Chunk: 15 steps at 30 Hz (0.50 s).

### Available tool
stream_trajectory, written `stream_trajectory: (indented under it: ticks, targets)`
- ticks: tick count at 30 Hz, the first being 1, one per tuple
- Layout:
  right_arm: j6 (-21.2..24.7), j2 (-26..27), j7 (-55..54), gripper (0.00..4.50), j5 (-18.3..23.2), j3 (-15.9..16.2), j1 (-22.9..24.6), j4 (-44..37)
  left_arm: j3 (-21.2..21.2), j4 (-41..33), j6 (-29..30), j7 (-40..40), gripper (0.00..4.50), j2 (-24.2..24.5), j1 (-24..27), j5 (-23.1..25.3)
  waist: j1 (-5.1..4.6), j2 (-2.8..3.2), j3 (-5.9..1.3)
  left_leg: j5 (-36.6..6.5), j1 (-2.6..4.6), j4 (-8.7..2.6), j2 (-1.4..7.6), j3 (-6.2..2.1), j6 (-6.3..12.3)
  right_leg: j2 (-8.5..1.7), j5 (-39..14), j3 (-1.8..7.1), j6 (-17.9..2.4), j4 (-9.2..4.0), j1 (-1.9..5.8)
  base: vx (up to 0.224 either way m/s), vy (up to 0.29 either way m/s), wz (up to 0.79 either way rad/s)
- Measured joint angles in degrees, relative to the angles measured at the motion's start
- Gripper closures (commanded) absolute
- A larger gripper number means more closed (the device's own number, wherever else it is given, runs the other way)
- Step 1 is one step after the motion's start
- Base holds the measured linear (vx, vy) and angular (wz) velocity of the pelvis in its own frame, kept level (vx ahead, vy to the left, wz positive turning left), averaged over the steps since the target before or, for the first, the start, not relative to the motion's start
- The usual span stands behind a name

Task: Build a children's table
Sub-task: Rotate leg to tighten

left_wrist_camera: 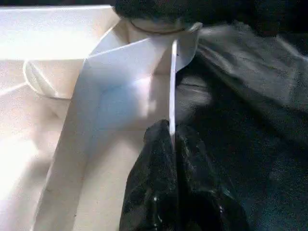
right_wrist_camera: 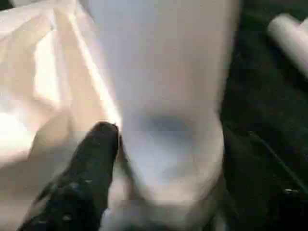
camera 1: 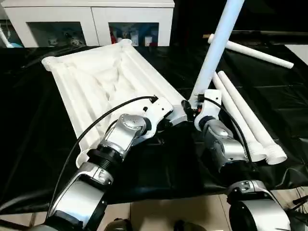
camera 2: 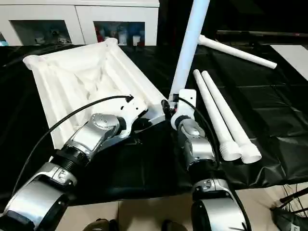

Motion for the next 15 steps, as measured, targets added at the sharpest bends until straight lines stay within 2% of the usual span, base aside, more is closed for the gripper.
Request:
stream_trajectory:
  ticks: [2, 4, 8, 10, 11, 13, 15]
  targets:
    - [-0.30, 0.05, -0.09, 0.73, -0.14, 0.93, 1.02, -0.18, 1.15, 1.05, -0.53, 1.75, 4.50, 0.49, -0.67, 0.19, -0.45, 0.01, 0.01, 0.02, -0.25, -0.02, 0.01, -0.16, 0.02, 0.01, 0.02, -0.18, -0.02, 0.00, -0.38, 0.000, 0.000, 0.00]
    - [-0.33, -1.00, -1.22, 0.71, -0.75, 0.97, 1.88, -1.85, 1.54, 1.18, -0.88, 2.15, 4.50, 0.46, -1.09, 0.28, -0.42, 0.02, 0.00, 0.17, -0.71, -0.07, 0.03, -0.11, 0.24, 0.02, 0.36, -0.15, -0.05, 0.05, -0.86, 0.000, 0.000, 0.00]
    - [0.80, -2.36, -1.57, 0.71, -1.04, 0.92, 4.04, -9.30, 1.61, 1.23, -2.74, 2.28, 4.50, 0.35, -1.07, 0.32, -0.06, 0.02, -0.01, 0.34, -0.74, -0.13, 0.05, 0.05, 0.47, 0.02, 1.18, -0.01, -0.11, 0.19, -0.92, 0.000, 0.000, 0.00]
    - [2.75, -2.97, -0.68, 0.71, -1.03, 1.07, 6.77, -15.26, 2.55, 1.38, -4.28, 2.38, 4.50, -0.41, -0.89, -0.40, 0.26, 0.01, -0.02, 0.34, -0.78, -0.16, 0.07, 0.05, 0.47, 0.02, 1.19, -0.01, -0.10, 0.34, -0.94, 0.056, -0.015, 0.05]
    - [3.63, -3.16, -0.08, 0.70, -1.04, 1.23, 7.65, -16.65, 3.22, 1.38, -4.71, 2.11, 4.06, -0.65, -0.79, -1.02, 0.50, 0.00, -0.01, 0.34, -0.81, -0.17, 0.09, 0.05, 0.47, 0.02, 1.17, -0.01, -0.08, 0.41, -0.97, 0.089, -0.017, 0.06]
    - [4.96, -3.47, 0.73, 0.70, -1.17, 1.89, 8.64, -17.55, 4.92, 0.68, -5.22, 1.81, 3.95, -0.89, -0.46, -3.14, 0.74, -0.02, -0.02, 0.39, -1.17, -0.17, 0.09, 0.08, 0.59, 0.01, 1.03, 0.00, 0.00, 0.52, -1.36, 0.032, -0.004, 0.02]
    - [5.78, -3.80, 1.02, 0.70, -1.86, 2.63, 9.09, -17.31, 7.01, -2.37, -5.47, 1.29, 3.86, -1.12, 0.03, -5.55, 0.94, -0.20, -0.06, 0.39, -1.91, -0.02, 0.09, 0.08, 0.60, 0.00, 0.89, 0.01, -0.22, 0.88, -2.20, 0.000, 0.000, 0.00]
